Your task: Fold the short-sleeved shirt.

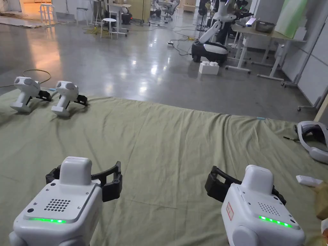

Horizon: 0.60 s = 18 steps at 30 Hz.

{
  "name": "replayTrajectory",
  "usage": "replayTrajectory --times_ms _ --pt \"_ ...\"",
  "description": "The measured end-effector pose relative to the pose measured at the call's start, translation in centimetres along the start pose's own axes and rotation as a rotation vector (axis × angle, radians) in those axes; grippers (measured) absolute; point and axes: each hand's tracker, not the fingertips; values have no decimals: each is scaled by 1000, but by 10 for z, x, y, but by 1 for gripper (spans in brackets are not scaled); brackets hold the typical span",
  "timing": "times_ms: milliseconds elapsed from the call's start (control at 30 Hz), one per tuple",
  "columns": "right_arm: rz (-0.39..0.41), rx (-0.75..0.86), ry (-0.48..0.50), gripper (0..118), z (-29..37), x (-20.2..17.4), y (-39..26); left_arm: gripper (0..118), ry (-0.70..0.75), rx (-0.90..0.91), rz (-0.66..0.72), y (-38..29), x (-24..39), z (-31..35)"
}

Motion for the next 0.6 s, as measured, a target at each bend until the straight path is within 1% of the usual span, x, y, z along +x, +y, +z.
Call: replayTrajectory --times_ms 167,267,300,367,467,500,600 --pt "-4 37 21 113 1 3 -7 101 -11 -2 15 0 -2 -5" --pt "0 39 61 114 0 6 -8 102 -19 -5 33 0 -4 -7" --pt "-4 28 75 114 -2 6 -8 102 -21 -4 39 1 -4 -7" --pt "-35 10 88 114 -5 9 -8 102 -24 -7 47 1 -5 -9" --pt "-44 -3 97 114 -9 13 -9 102 -27 -21 54 2 -6 -11" --pt "-31 -3 95 114 -10 14 -10 102 -27 -22 53 2 -6 -11" --pt "33 30 32 114 -11 11 -11 102 -11 5 26 3 -4 -9"
